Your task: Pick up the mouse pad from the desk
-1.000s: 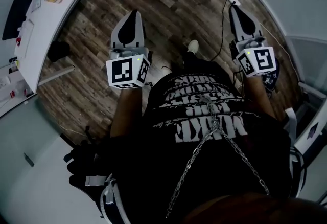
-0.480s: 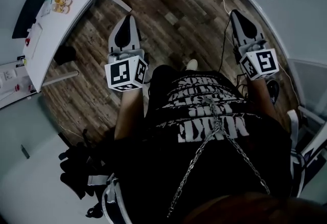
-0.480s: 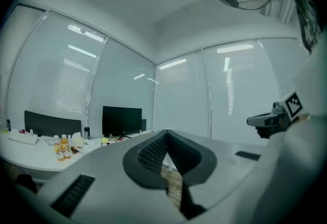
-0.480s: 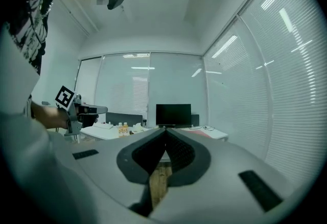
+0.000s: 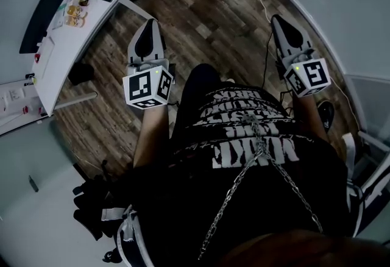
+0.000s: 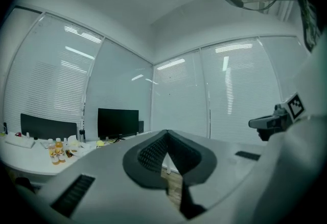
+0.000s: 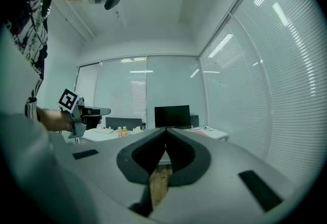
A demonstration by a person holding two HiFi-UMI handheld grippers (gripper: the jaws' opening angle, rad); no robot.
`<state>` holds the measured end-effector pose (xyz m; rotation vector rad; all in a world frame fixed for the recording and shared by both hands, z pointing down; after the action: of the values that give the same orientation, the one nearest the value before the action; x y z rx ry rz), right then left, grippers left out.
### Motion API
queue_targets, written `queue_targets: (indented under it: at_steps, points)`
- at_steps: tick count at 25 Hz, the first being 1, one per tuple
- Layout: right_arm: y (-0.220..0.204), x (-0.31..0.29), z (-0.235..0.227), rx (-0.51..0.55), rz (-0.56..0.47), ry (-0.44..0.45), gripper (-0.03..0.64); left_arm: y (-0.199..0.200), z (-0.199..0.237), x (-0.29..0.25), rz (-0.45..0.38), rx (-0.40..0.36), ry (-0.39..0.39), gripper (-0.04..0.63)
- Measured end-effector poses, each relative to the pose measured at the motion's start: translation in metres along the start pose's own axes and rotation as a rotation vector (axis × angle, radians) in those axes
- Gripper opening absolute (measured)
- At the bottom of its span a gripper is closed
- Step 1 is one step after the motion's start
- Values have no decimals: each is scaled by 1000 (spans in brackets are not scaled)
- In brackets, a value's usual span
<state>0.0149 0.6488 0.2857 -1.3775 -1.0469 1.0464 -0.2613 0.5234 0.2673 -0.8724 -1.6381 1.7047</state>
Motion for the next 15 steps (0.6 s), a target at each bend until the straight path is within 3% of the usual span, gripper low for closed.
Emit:
queue_targets:
  at_steps: [9,15]
  points:
    - [-14,-11,-27,-30,38,-65,0,-4,-14,-27,19,-38,-63,8]
    - [-25,-41,-31,-28,58,-53,0,-39,11,-51,79,5,-54,8]
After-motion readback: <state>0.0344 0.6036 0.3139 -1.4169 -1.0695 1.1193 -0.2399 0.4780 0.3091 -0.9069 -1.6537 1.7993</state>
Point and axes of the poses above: the fingertips, and each gripper's own axes: x backward along the fingers, z to its left, y out of its top, the point moved 2 cm from there along x, backward along the fingers, and after that the axes turned 4 degrees about y, right-handed, at the moved point
